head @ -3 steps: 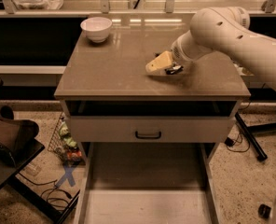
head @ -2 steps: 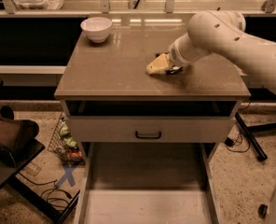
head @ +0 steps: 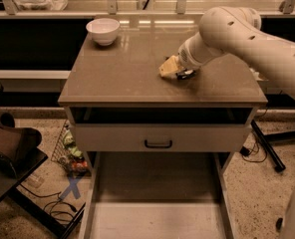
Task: Place rxbar chocolate into middle drawer
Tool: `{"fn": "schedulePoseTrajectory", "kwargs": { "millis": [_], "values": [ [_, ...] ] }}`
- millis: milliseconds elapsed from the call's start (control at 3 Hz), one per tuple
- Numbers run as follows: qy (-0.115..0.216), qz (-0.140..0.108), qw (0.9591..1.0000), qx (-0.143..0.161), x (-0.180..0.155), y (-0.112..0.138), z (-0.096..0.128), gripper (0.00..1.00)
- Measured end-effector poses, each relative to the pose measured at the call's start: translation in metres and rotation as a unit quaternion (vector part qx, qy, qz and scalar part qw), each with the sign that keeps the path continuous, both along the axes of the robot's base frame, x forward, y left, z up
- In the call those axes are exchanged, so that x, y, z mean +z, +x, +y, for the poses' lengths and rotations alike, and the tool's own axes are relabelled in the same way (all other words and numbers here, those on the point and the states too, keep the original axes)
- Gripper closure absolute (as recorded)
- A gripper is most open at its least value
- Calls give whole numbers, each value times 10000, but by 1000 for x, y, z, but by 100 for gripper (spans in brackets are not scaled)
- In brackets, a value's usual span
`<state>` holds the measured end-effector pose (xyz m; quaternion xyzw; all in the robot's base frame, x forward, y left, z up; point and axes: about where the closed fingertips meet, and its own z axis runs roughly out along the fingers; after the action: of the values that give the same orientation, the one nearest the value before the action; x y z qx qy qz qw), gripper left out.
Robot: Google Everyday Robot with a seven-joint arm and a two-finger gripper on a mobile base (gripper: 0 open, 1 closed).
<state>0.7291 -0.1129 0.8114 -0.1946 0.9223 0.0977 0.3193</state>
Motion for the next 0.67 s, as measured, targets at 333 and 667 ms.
{"fn": "schedulePoseTrajectory", "kwargs": {
  "millis": [333, 667],
  "values": [
    [0, 0, 10000, 0, 8, 0, 0, 100],
    [1, 0, 10000, 1, 8, 0, 0, 100]
  ]
}}
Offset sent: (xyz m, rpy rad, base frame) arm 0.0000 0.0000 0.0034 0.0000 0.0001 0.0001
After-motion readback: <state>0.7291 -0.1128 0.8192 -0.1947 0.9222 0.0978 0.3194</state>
